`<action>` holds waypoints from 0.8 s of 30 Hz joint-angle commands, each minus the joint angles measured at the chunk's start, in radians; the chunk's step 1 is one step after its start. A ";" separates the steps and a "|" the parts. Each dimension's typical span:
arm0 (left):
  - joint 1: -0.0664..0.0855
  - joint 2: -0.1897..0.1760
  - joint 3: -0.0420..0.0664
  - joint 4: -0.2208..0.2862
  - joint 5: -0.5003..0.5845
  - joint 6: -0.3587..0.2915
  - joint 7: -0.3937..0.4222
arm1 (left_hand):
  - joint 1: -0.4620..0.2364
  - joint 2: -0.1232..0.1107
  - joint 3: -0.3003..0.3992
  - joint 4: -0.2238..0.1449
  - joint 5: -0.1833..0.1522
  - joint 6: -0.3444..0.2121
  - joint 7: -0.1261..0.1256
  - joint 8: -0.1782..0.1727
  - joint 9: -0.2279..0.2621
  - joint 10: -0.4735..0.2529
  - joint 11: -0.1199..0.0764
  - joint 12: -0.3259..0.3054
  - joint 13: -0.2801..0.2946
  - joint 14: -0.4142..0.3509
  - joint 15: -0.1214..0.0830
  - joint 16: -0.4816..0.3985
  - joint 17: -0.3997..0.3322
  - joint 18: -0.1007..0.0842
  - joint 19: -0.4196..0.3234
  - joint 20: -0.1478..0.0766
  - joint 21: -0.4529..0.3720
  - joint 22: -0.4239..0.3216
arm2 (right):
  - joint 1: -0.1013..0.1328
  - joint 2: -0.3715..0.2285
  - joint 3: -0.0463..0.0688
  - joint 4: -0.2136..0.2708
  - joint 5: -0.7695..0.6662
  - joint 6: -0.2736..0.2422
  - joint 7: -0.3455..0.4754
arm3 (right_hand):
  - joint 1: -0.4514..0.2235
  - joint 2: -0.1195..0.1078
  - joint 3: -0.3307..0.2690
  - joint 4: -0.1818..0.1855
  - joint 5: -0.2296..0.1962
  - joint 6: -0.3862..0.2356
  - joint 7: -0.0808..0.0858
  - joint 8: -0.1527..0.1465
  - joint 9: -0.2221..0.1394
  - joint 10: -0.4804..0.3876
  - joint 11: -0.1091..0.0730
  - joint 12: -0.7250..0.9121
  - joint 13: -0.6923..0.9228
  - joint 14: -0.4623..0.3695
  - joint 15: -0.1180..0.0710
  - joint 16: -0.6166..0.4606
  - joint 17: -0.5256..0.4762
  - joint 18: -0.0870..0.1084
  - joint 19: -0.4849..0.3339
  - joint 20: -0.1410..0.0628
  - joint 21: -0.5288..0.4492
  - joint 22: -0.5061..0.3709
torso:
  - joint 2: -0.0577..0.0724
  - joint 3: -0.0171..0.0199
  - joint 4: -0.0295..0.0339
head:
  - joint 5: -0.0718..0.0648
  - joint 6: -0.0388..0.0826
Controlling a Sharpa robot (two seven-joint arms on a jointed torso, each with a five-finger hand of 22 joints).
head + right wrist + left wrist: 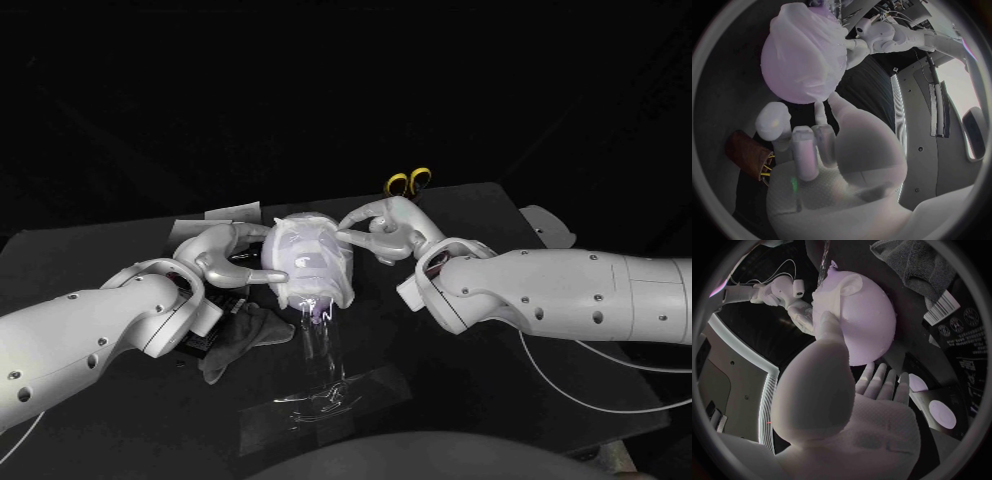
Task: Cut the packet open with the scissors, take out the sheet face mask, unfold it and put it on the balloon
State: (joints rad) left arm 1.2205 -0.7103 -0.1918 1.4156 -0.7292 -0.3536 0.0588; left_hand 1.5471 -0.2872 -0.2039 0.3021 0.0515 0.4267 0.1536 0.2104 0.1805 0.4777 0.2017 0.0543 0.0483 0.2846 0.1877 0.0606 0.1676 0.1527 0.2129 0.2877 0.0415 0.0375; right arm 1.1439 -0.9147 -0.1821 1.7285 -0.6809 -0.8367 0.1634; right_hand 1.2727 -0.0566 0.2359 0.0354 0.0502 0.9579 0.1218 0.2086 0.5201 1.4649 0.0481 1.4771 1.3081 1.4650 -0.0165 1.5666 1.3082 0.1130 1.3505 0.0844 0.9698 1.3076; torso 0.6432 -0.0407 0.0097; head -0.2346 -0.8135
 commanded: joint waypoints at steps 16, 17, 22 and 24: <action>0.000 0.000 0.000 0.003 0.001 0.008 -0.002 | 0.004 -0.001 0.002 0.001 0.005 -0.002 0.088 -0.001 0.001 -0.001 0.001 -0.005 0.000 0.004 0.001 -0.004 -0.001 0.014 0.006 0.001 0.005 0.001 | 0.000 0.018 0.000 -0.028 -0.074 -0.010 -0.056 | -0.004 -0.019 -0.017 0.004 -0.002 0.000 0.007 -0.019 -0.025 0.064 -0.002 -0.007 0.199 0.106 -0.004 0.004 0.263 -0.004 0.000 -0.001 -0.006 0.068 | 0.000 0.0010 -0.0003 | 0.002 -0.003; 0.000 0.000 0.000 0.003 0.001 0.008 -0.002 | 0.004 -0.001 0.002 0.001 0.005 -0.002 0.088 -0.001 0.001 -0.001 0.001 -0.005 0.000 0.004 0.001 -0.004 -0.001 0.014 0.006 0.001 0.005 0.001 | -0.001 0.019 0.000 -0.028 -0.078 -0.010 -0.059 | -0.004 -0.020 -0.018 0.004 -0.002 -0.001 0.007 -0.020 -0.026 0.064 -0.002 -0.007 0.199 0.106 -0.004 0.004 0.263 -0.004 0.000 -0.001 -0.007 0.068 | 0.000 0.0010 -0.0003 | 0.002 -0.003; 0.000 -0.001 0.000 0.004 0.001 0.008 -0.002 | 0.006 0.000 0.003 0.001 0.005 -0.001 0.088 -0.001 0.001 -0.001 0.001 -0.005 0.000 0.006 0.001 -0.005 -0.002 0.014 0.006 0.001 0.005 0.001 | -0.005 0.023 0.000 -0.029 -0.095 -0.010 -0.073 | -0.009 -0.027 -0.028 0.008 -0.002 -0.005 0.011 -0.026 -0.034 0.061 0.001 -0.012 0.196 0.106 -0.001 0.004 0.263 -0.004 -0.002 0.001 -0.010 0.067 | 0.000 0.0010 -0.0005 | 0.002 -0.004; 0.000 -0.001 0.000 0.004 0.001 0.008 -0.002 | 0.006 0.000 0.003 0.001 0.005 -0.001 0.088 -0.001 0.001 -0.001 0.001 -0.005 0.000 0.006 0.001 -0.005 -0.002 0.014 0.006 0.001 0.005 0.001 | -0.007 0.025 0.000 -0.030 -0.102 -0.009 -0.080 | -0.010 -0.028 -0.030 0.009 -0.002 -0.006 0.011 -0.028 -0.036 0.060 0.002 -0.014 0.195 0.106 0.000 0.004 0.263 -0.004 -0.003 0.001 -0.012 0.067 | 0.000 0.0010 -0.0005 | 0.002 -0.004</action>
State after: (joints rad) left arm 1.2205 -0.7127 -0.1918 1.4178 -0.7291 -0.3533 0.0587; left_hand 1.5471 -0.2872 -0.2039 0.3021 0.0515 0.4267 0.1536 0.2105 0.1805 0.4777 0.2017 0.0543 0.0483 0.2846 0.1877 0.0606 0.1667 0.1528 0.2129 0.2877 0.0415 0.0375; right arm 1.1388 -0.8916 -0.1820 1.6992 -0.7442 -0.8449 0.1037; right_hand 1.2611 -0.0769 0.2123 0.0430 0.0502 0.9569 0.1291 0.1872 0.4853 1.4637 0.0470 1.4685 1.3080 1.4647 -0.0162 1.5672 1.3073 0.1059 1.3502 0.0844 0.9612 1.3074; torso 0.6436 -0.0396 0.0092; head -0.2322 -0.8169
